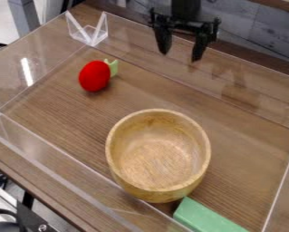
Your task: Move the red fruit to the left
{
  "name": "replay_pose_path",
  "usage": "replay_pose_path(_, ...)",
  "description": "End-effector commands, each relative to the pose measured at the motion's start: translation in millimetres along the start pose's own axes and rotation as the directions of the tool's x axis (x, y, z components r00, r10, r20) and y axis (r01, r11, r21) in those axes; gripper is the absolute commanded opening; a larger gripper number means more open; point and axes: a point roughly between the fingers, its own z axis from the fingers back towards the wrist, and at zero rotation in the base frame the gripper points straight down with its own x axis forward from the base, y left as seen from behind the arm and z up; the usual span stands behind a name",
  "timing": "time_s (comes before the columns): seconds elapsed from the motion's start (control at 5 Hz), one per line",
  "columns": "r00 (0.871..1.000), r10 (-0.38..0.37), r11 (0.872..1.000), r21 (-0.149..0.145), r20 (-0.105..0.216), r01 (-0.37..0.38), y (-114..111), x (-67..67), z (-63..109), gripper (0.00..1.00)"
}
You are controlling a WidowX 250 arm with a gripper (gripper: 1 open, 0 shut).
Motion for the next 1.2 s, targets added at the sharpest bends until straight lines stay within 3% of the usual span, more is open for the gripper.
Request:
replay_pose_path(0.0,0.997,-0.065,0.998,-0.009,0.045,0.065,-5,5.8,15.8,1.00)
replay_pose_path(0.2,0.991,-0.123,0.992,-0.013,0.049,0.124,-7,6.1,17.4,1.00)
replay_pose_path(0.6,0.993,-0.107,0.994,-0.009,0.058,0.108,14,6.6,-2.3,1.00)
replay_pose_path(0.8,0.995,-0.072,0.997,-0.012,0.067,0.073,13,8.0,10.1,1.00)
replay_pose_path(1.0,0.995,-0.051,0.998,-0.018,0.081,0.053,8,9.7,23.6,0.00)
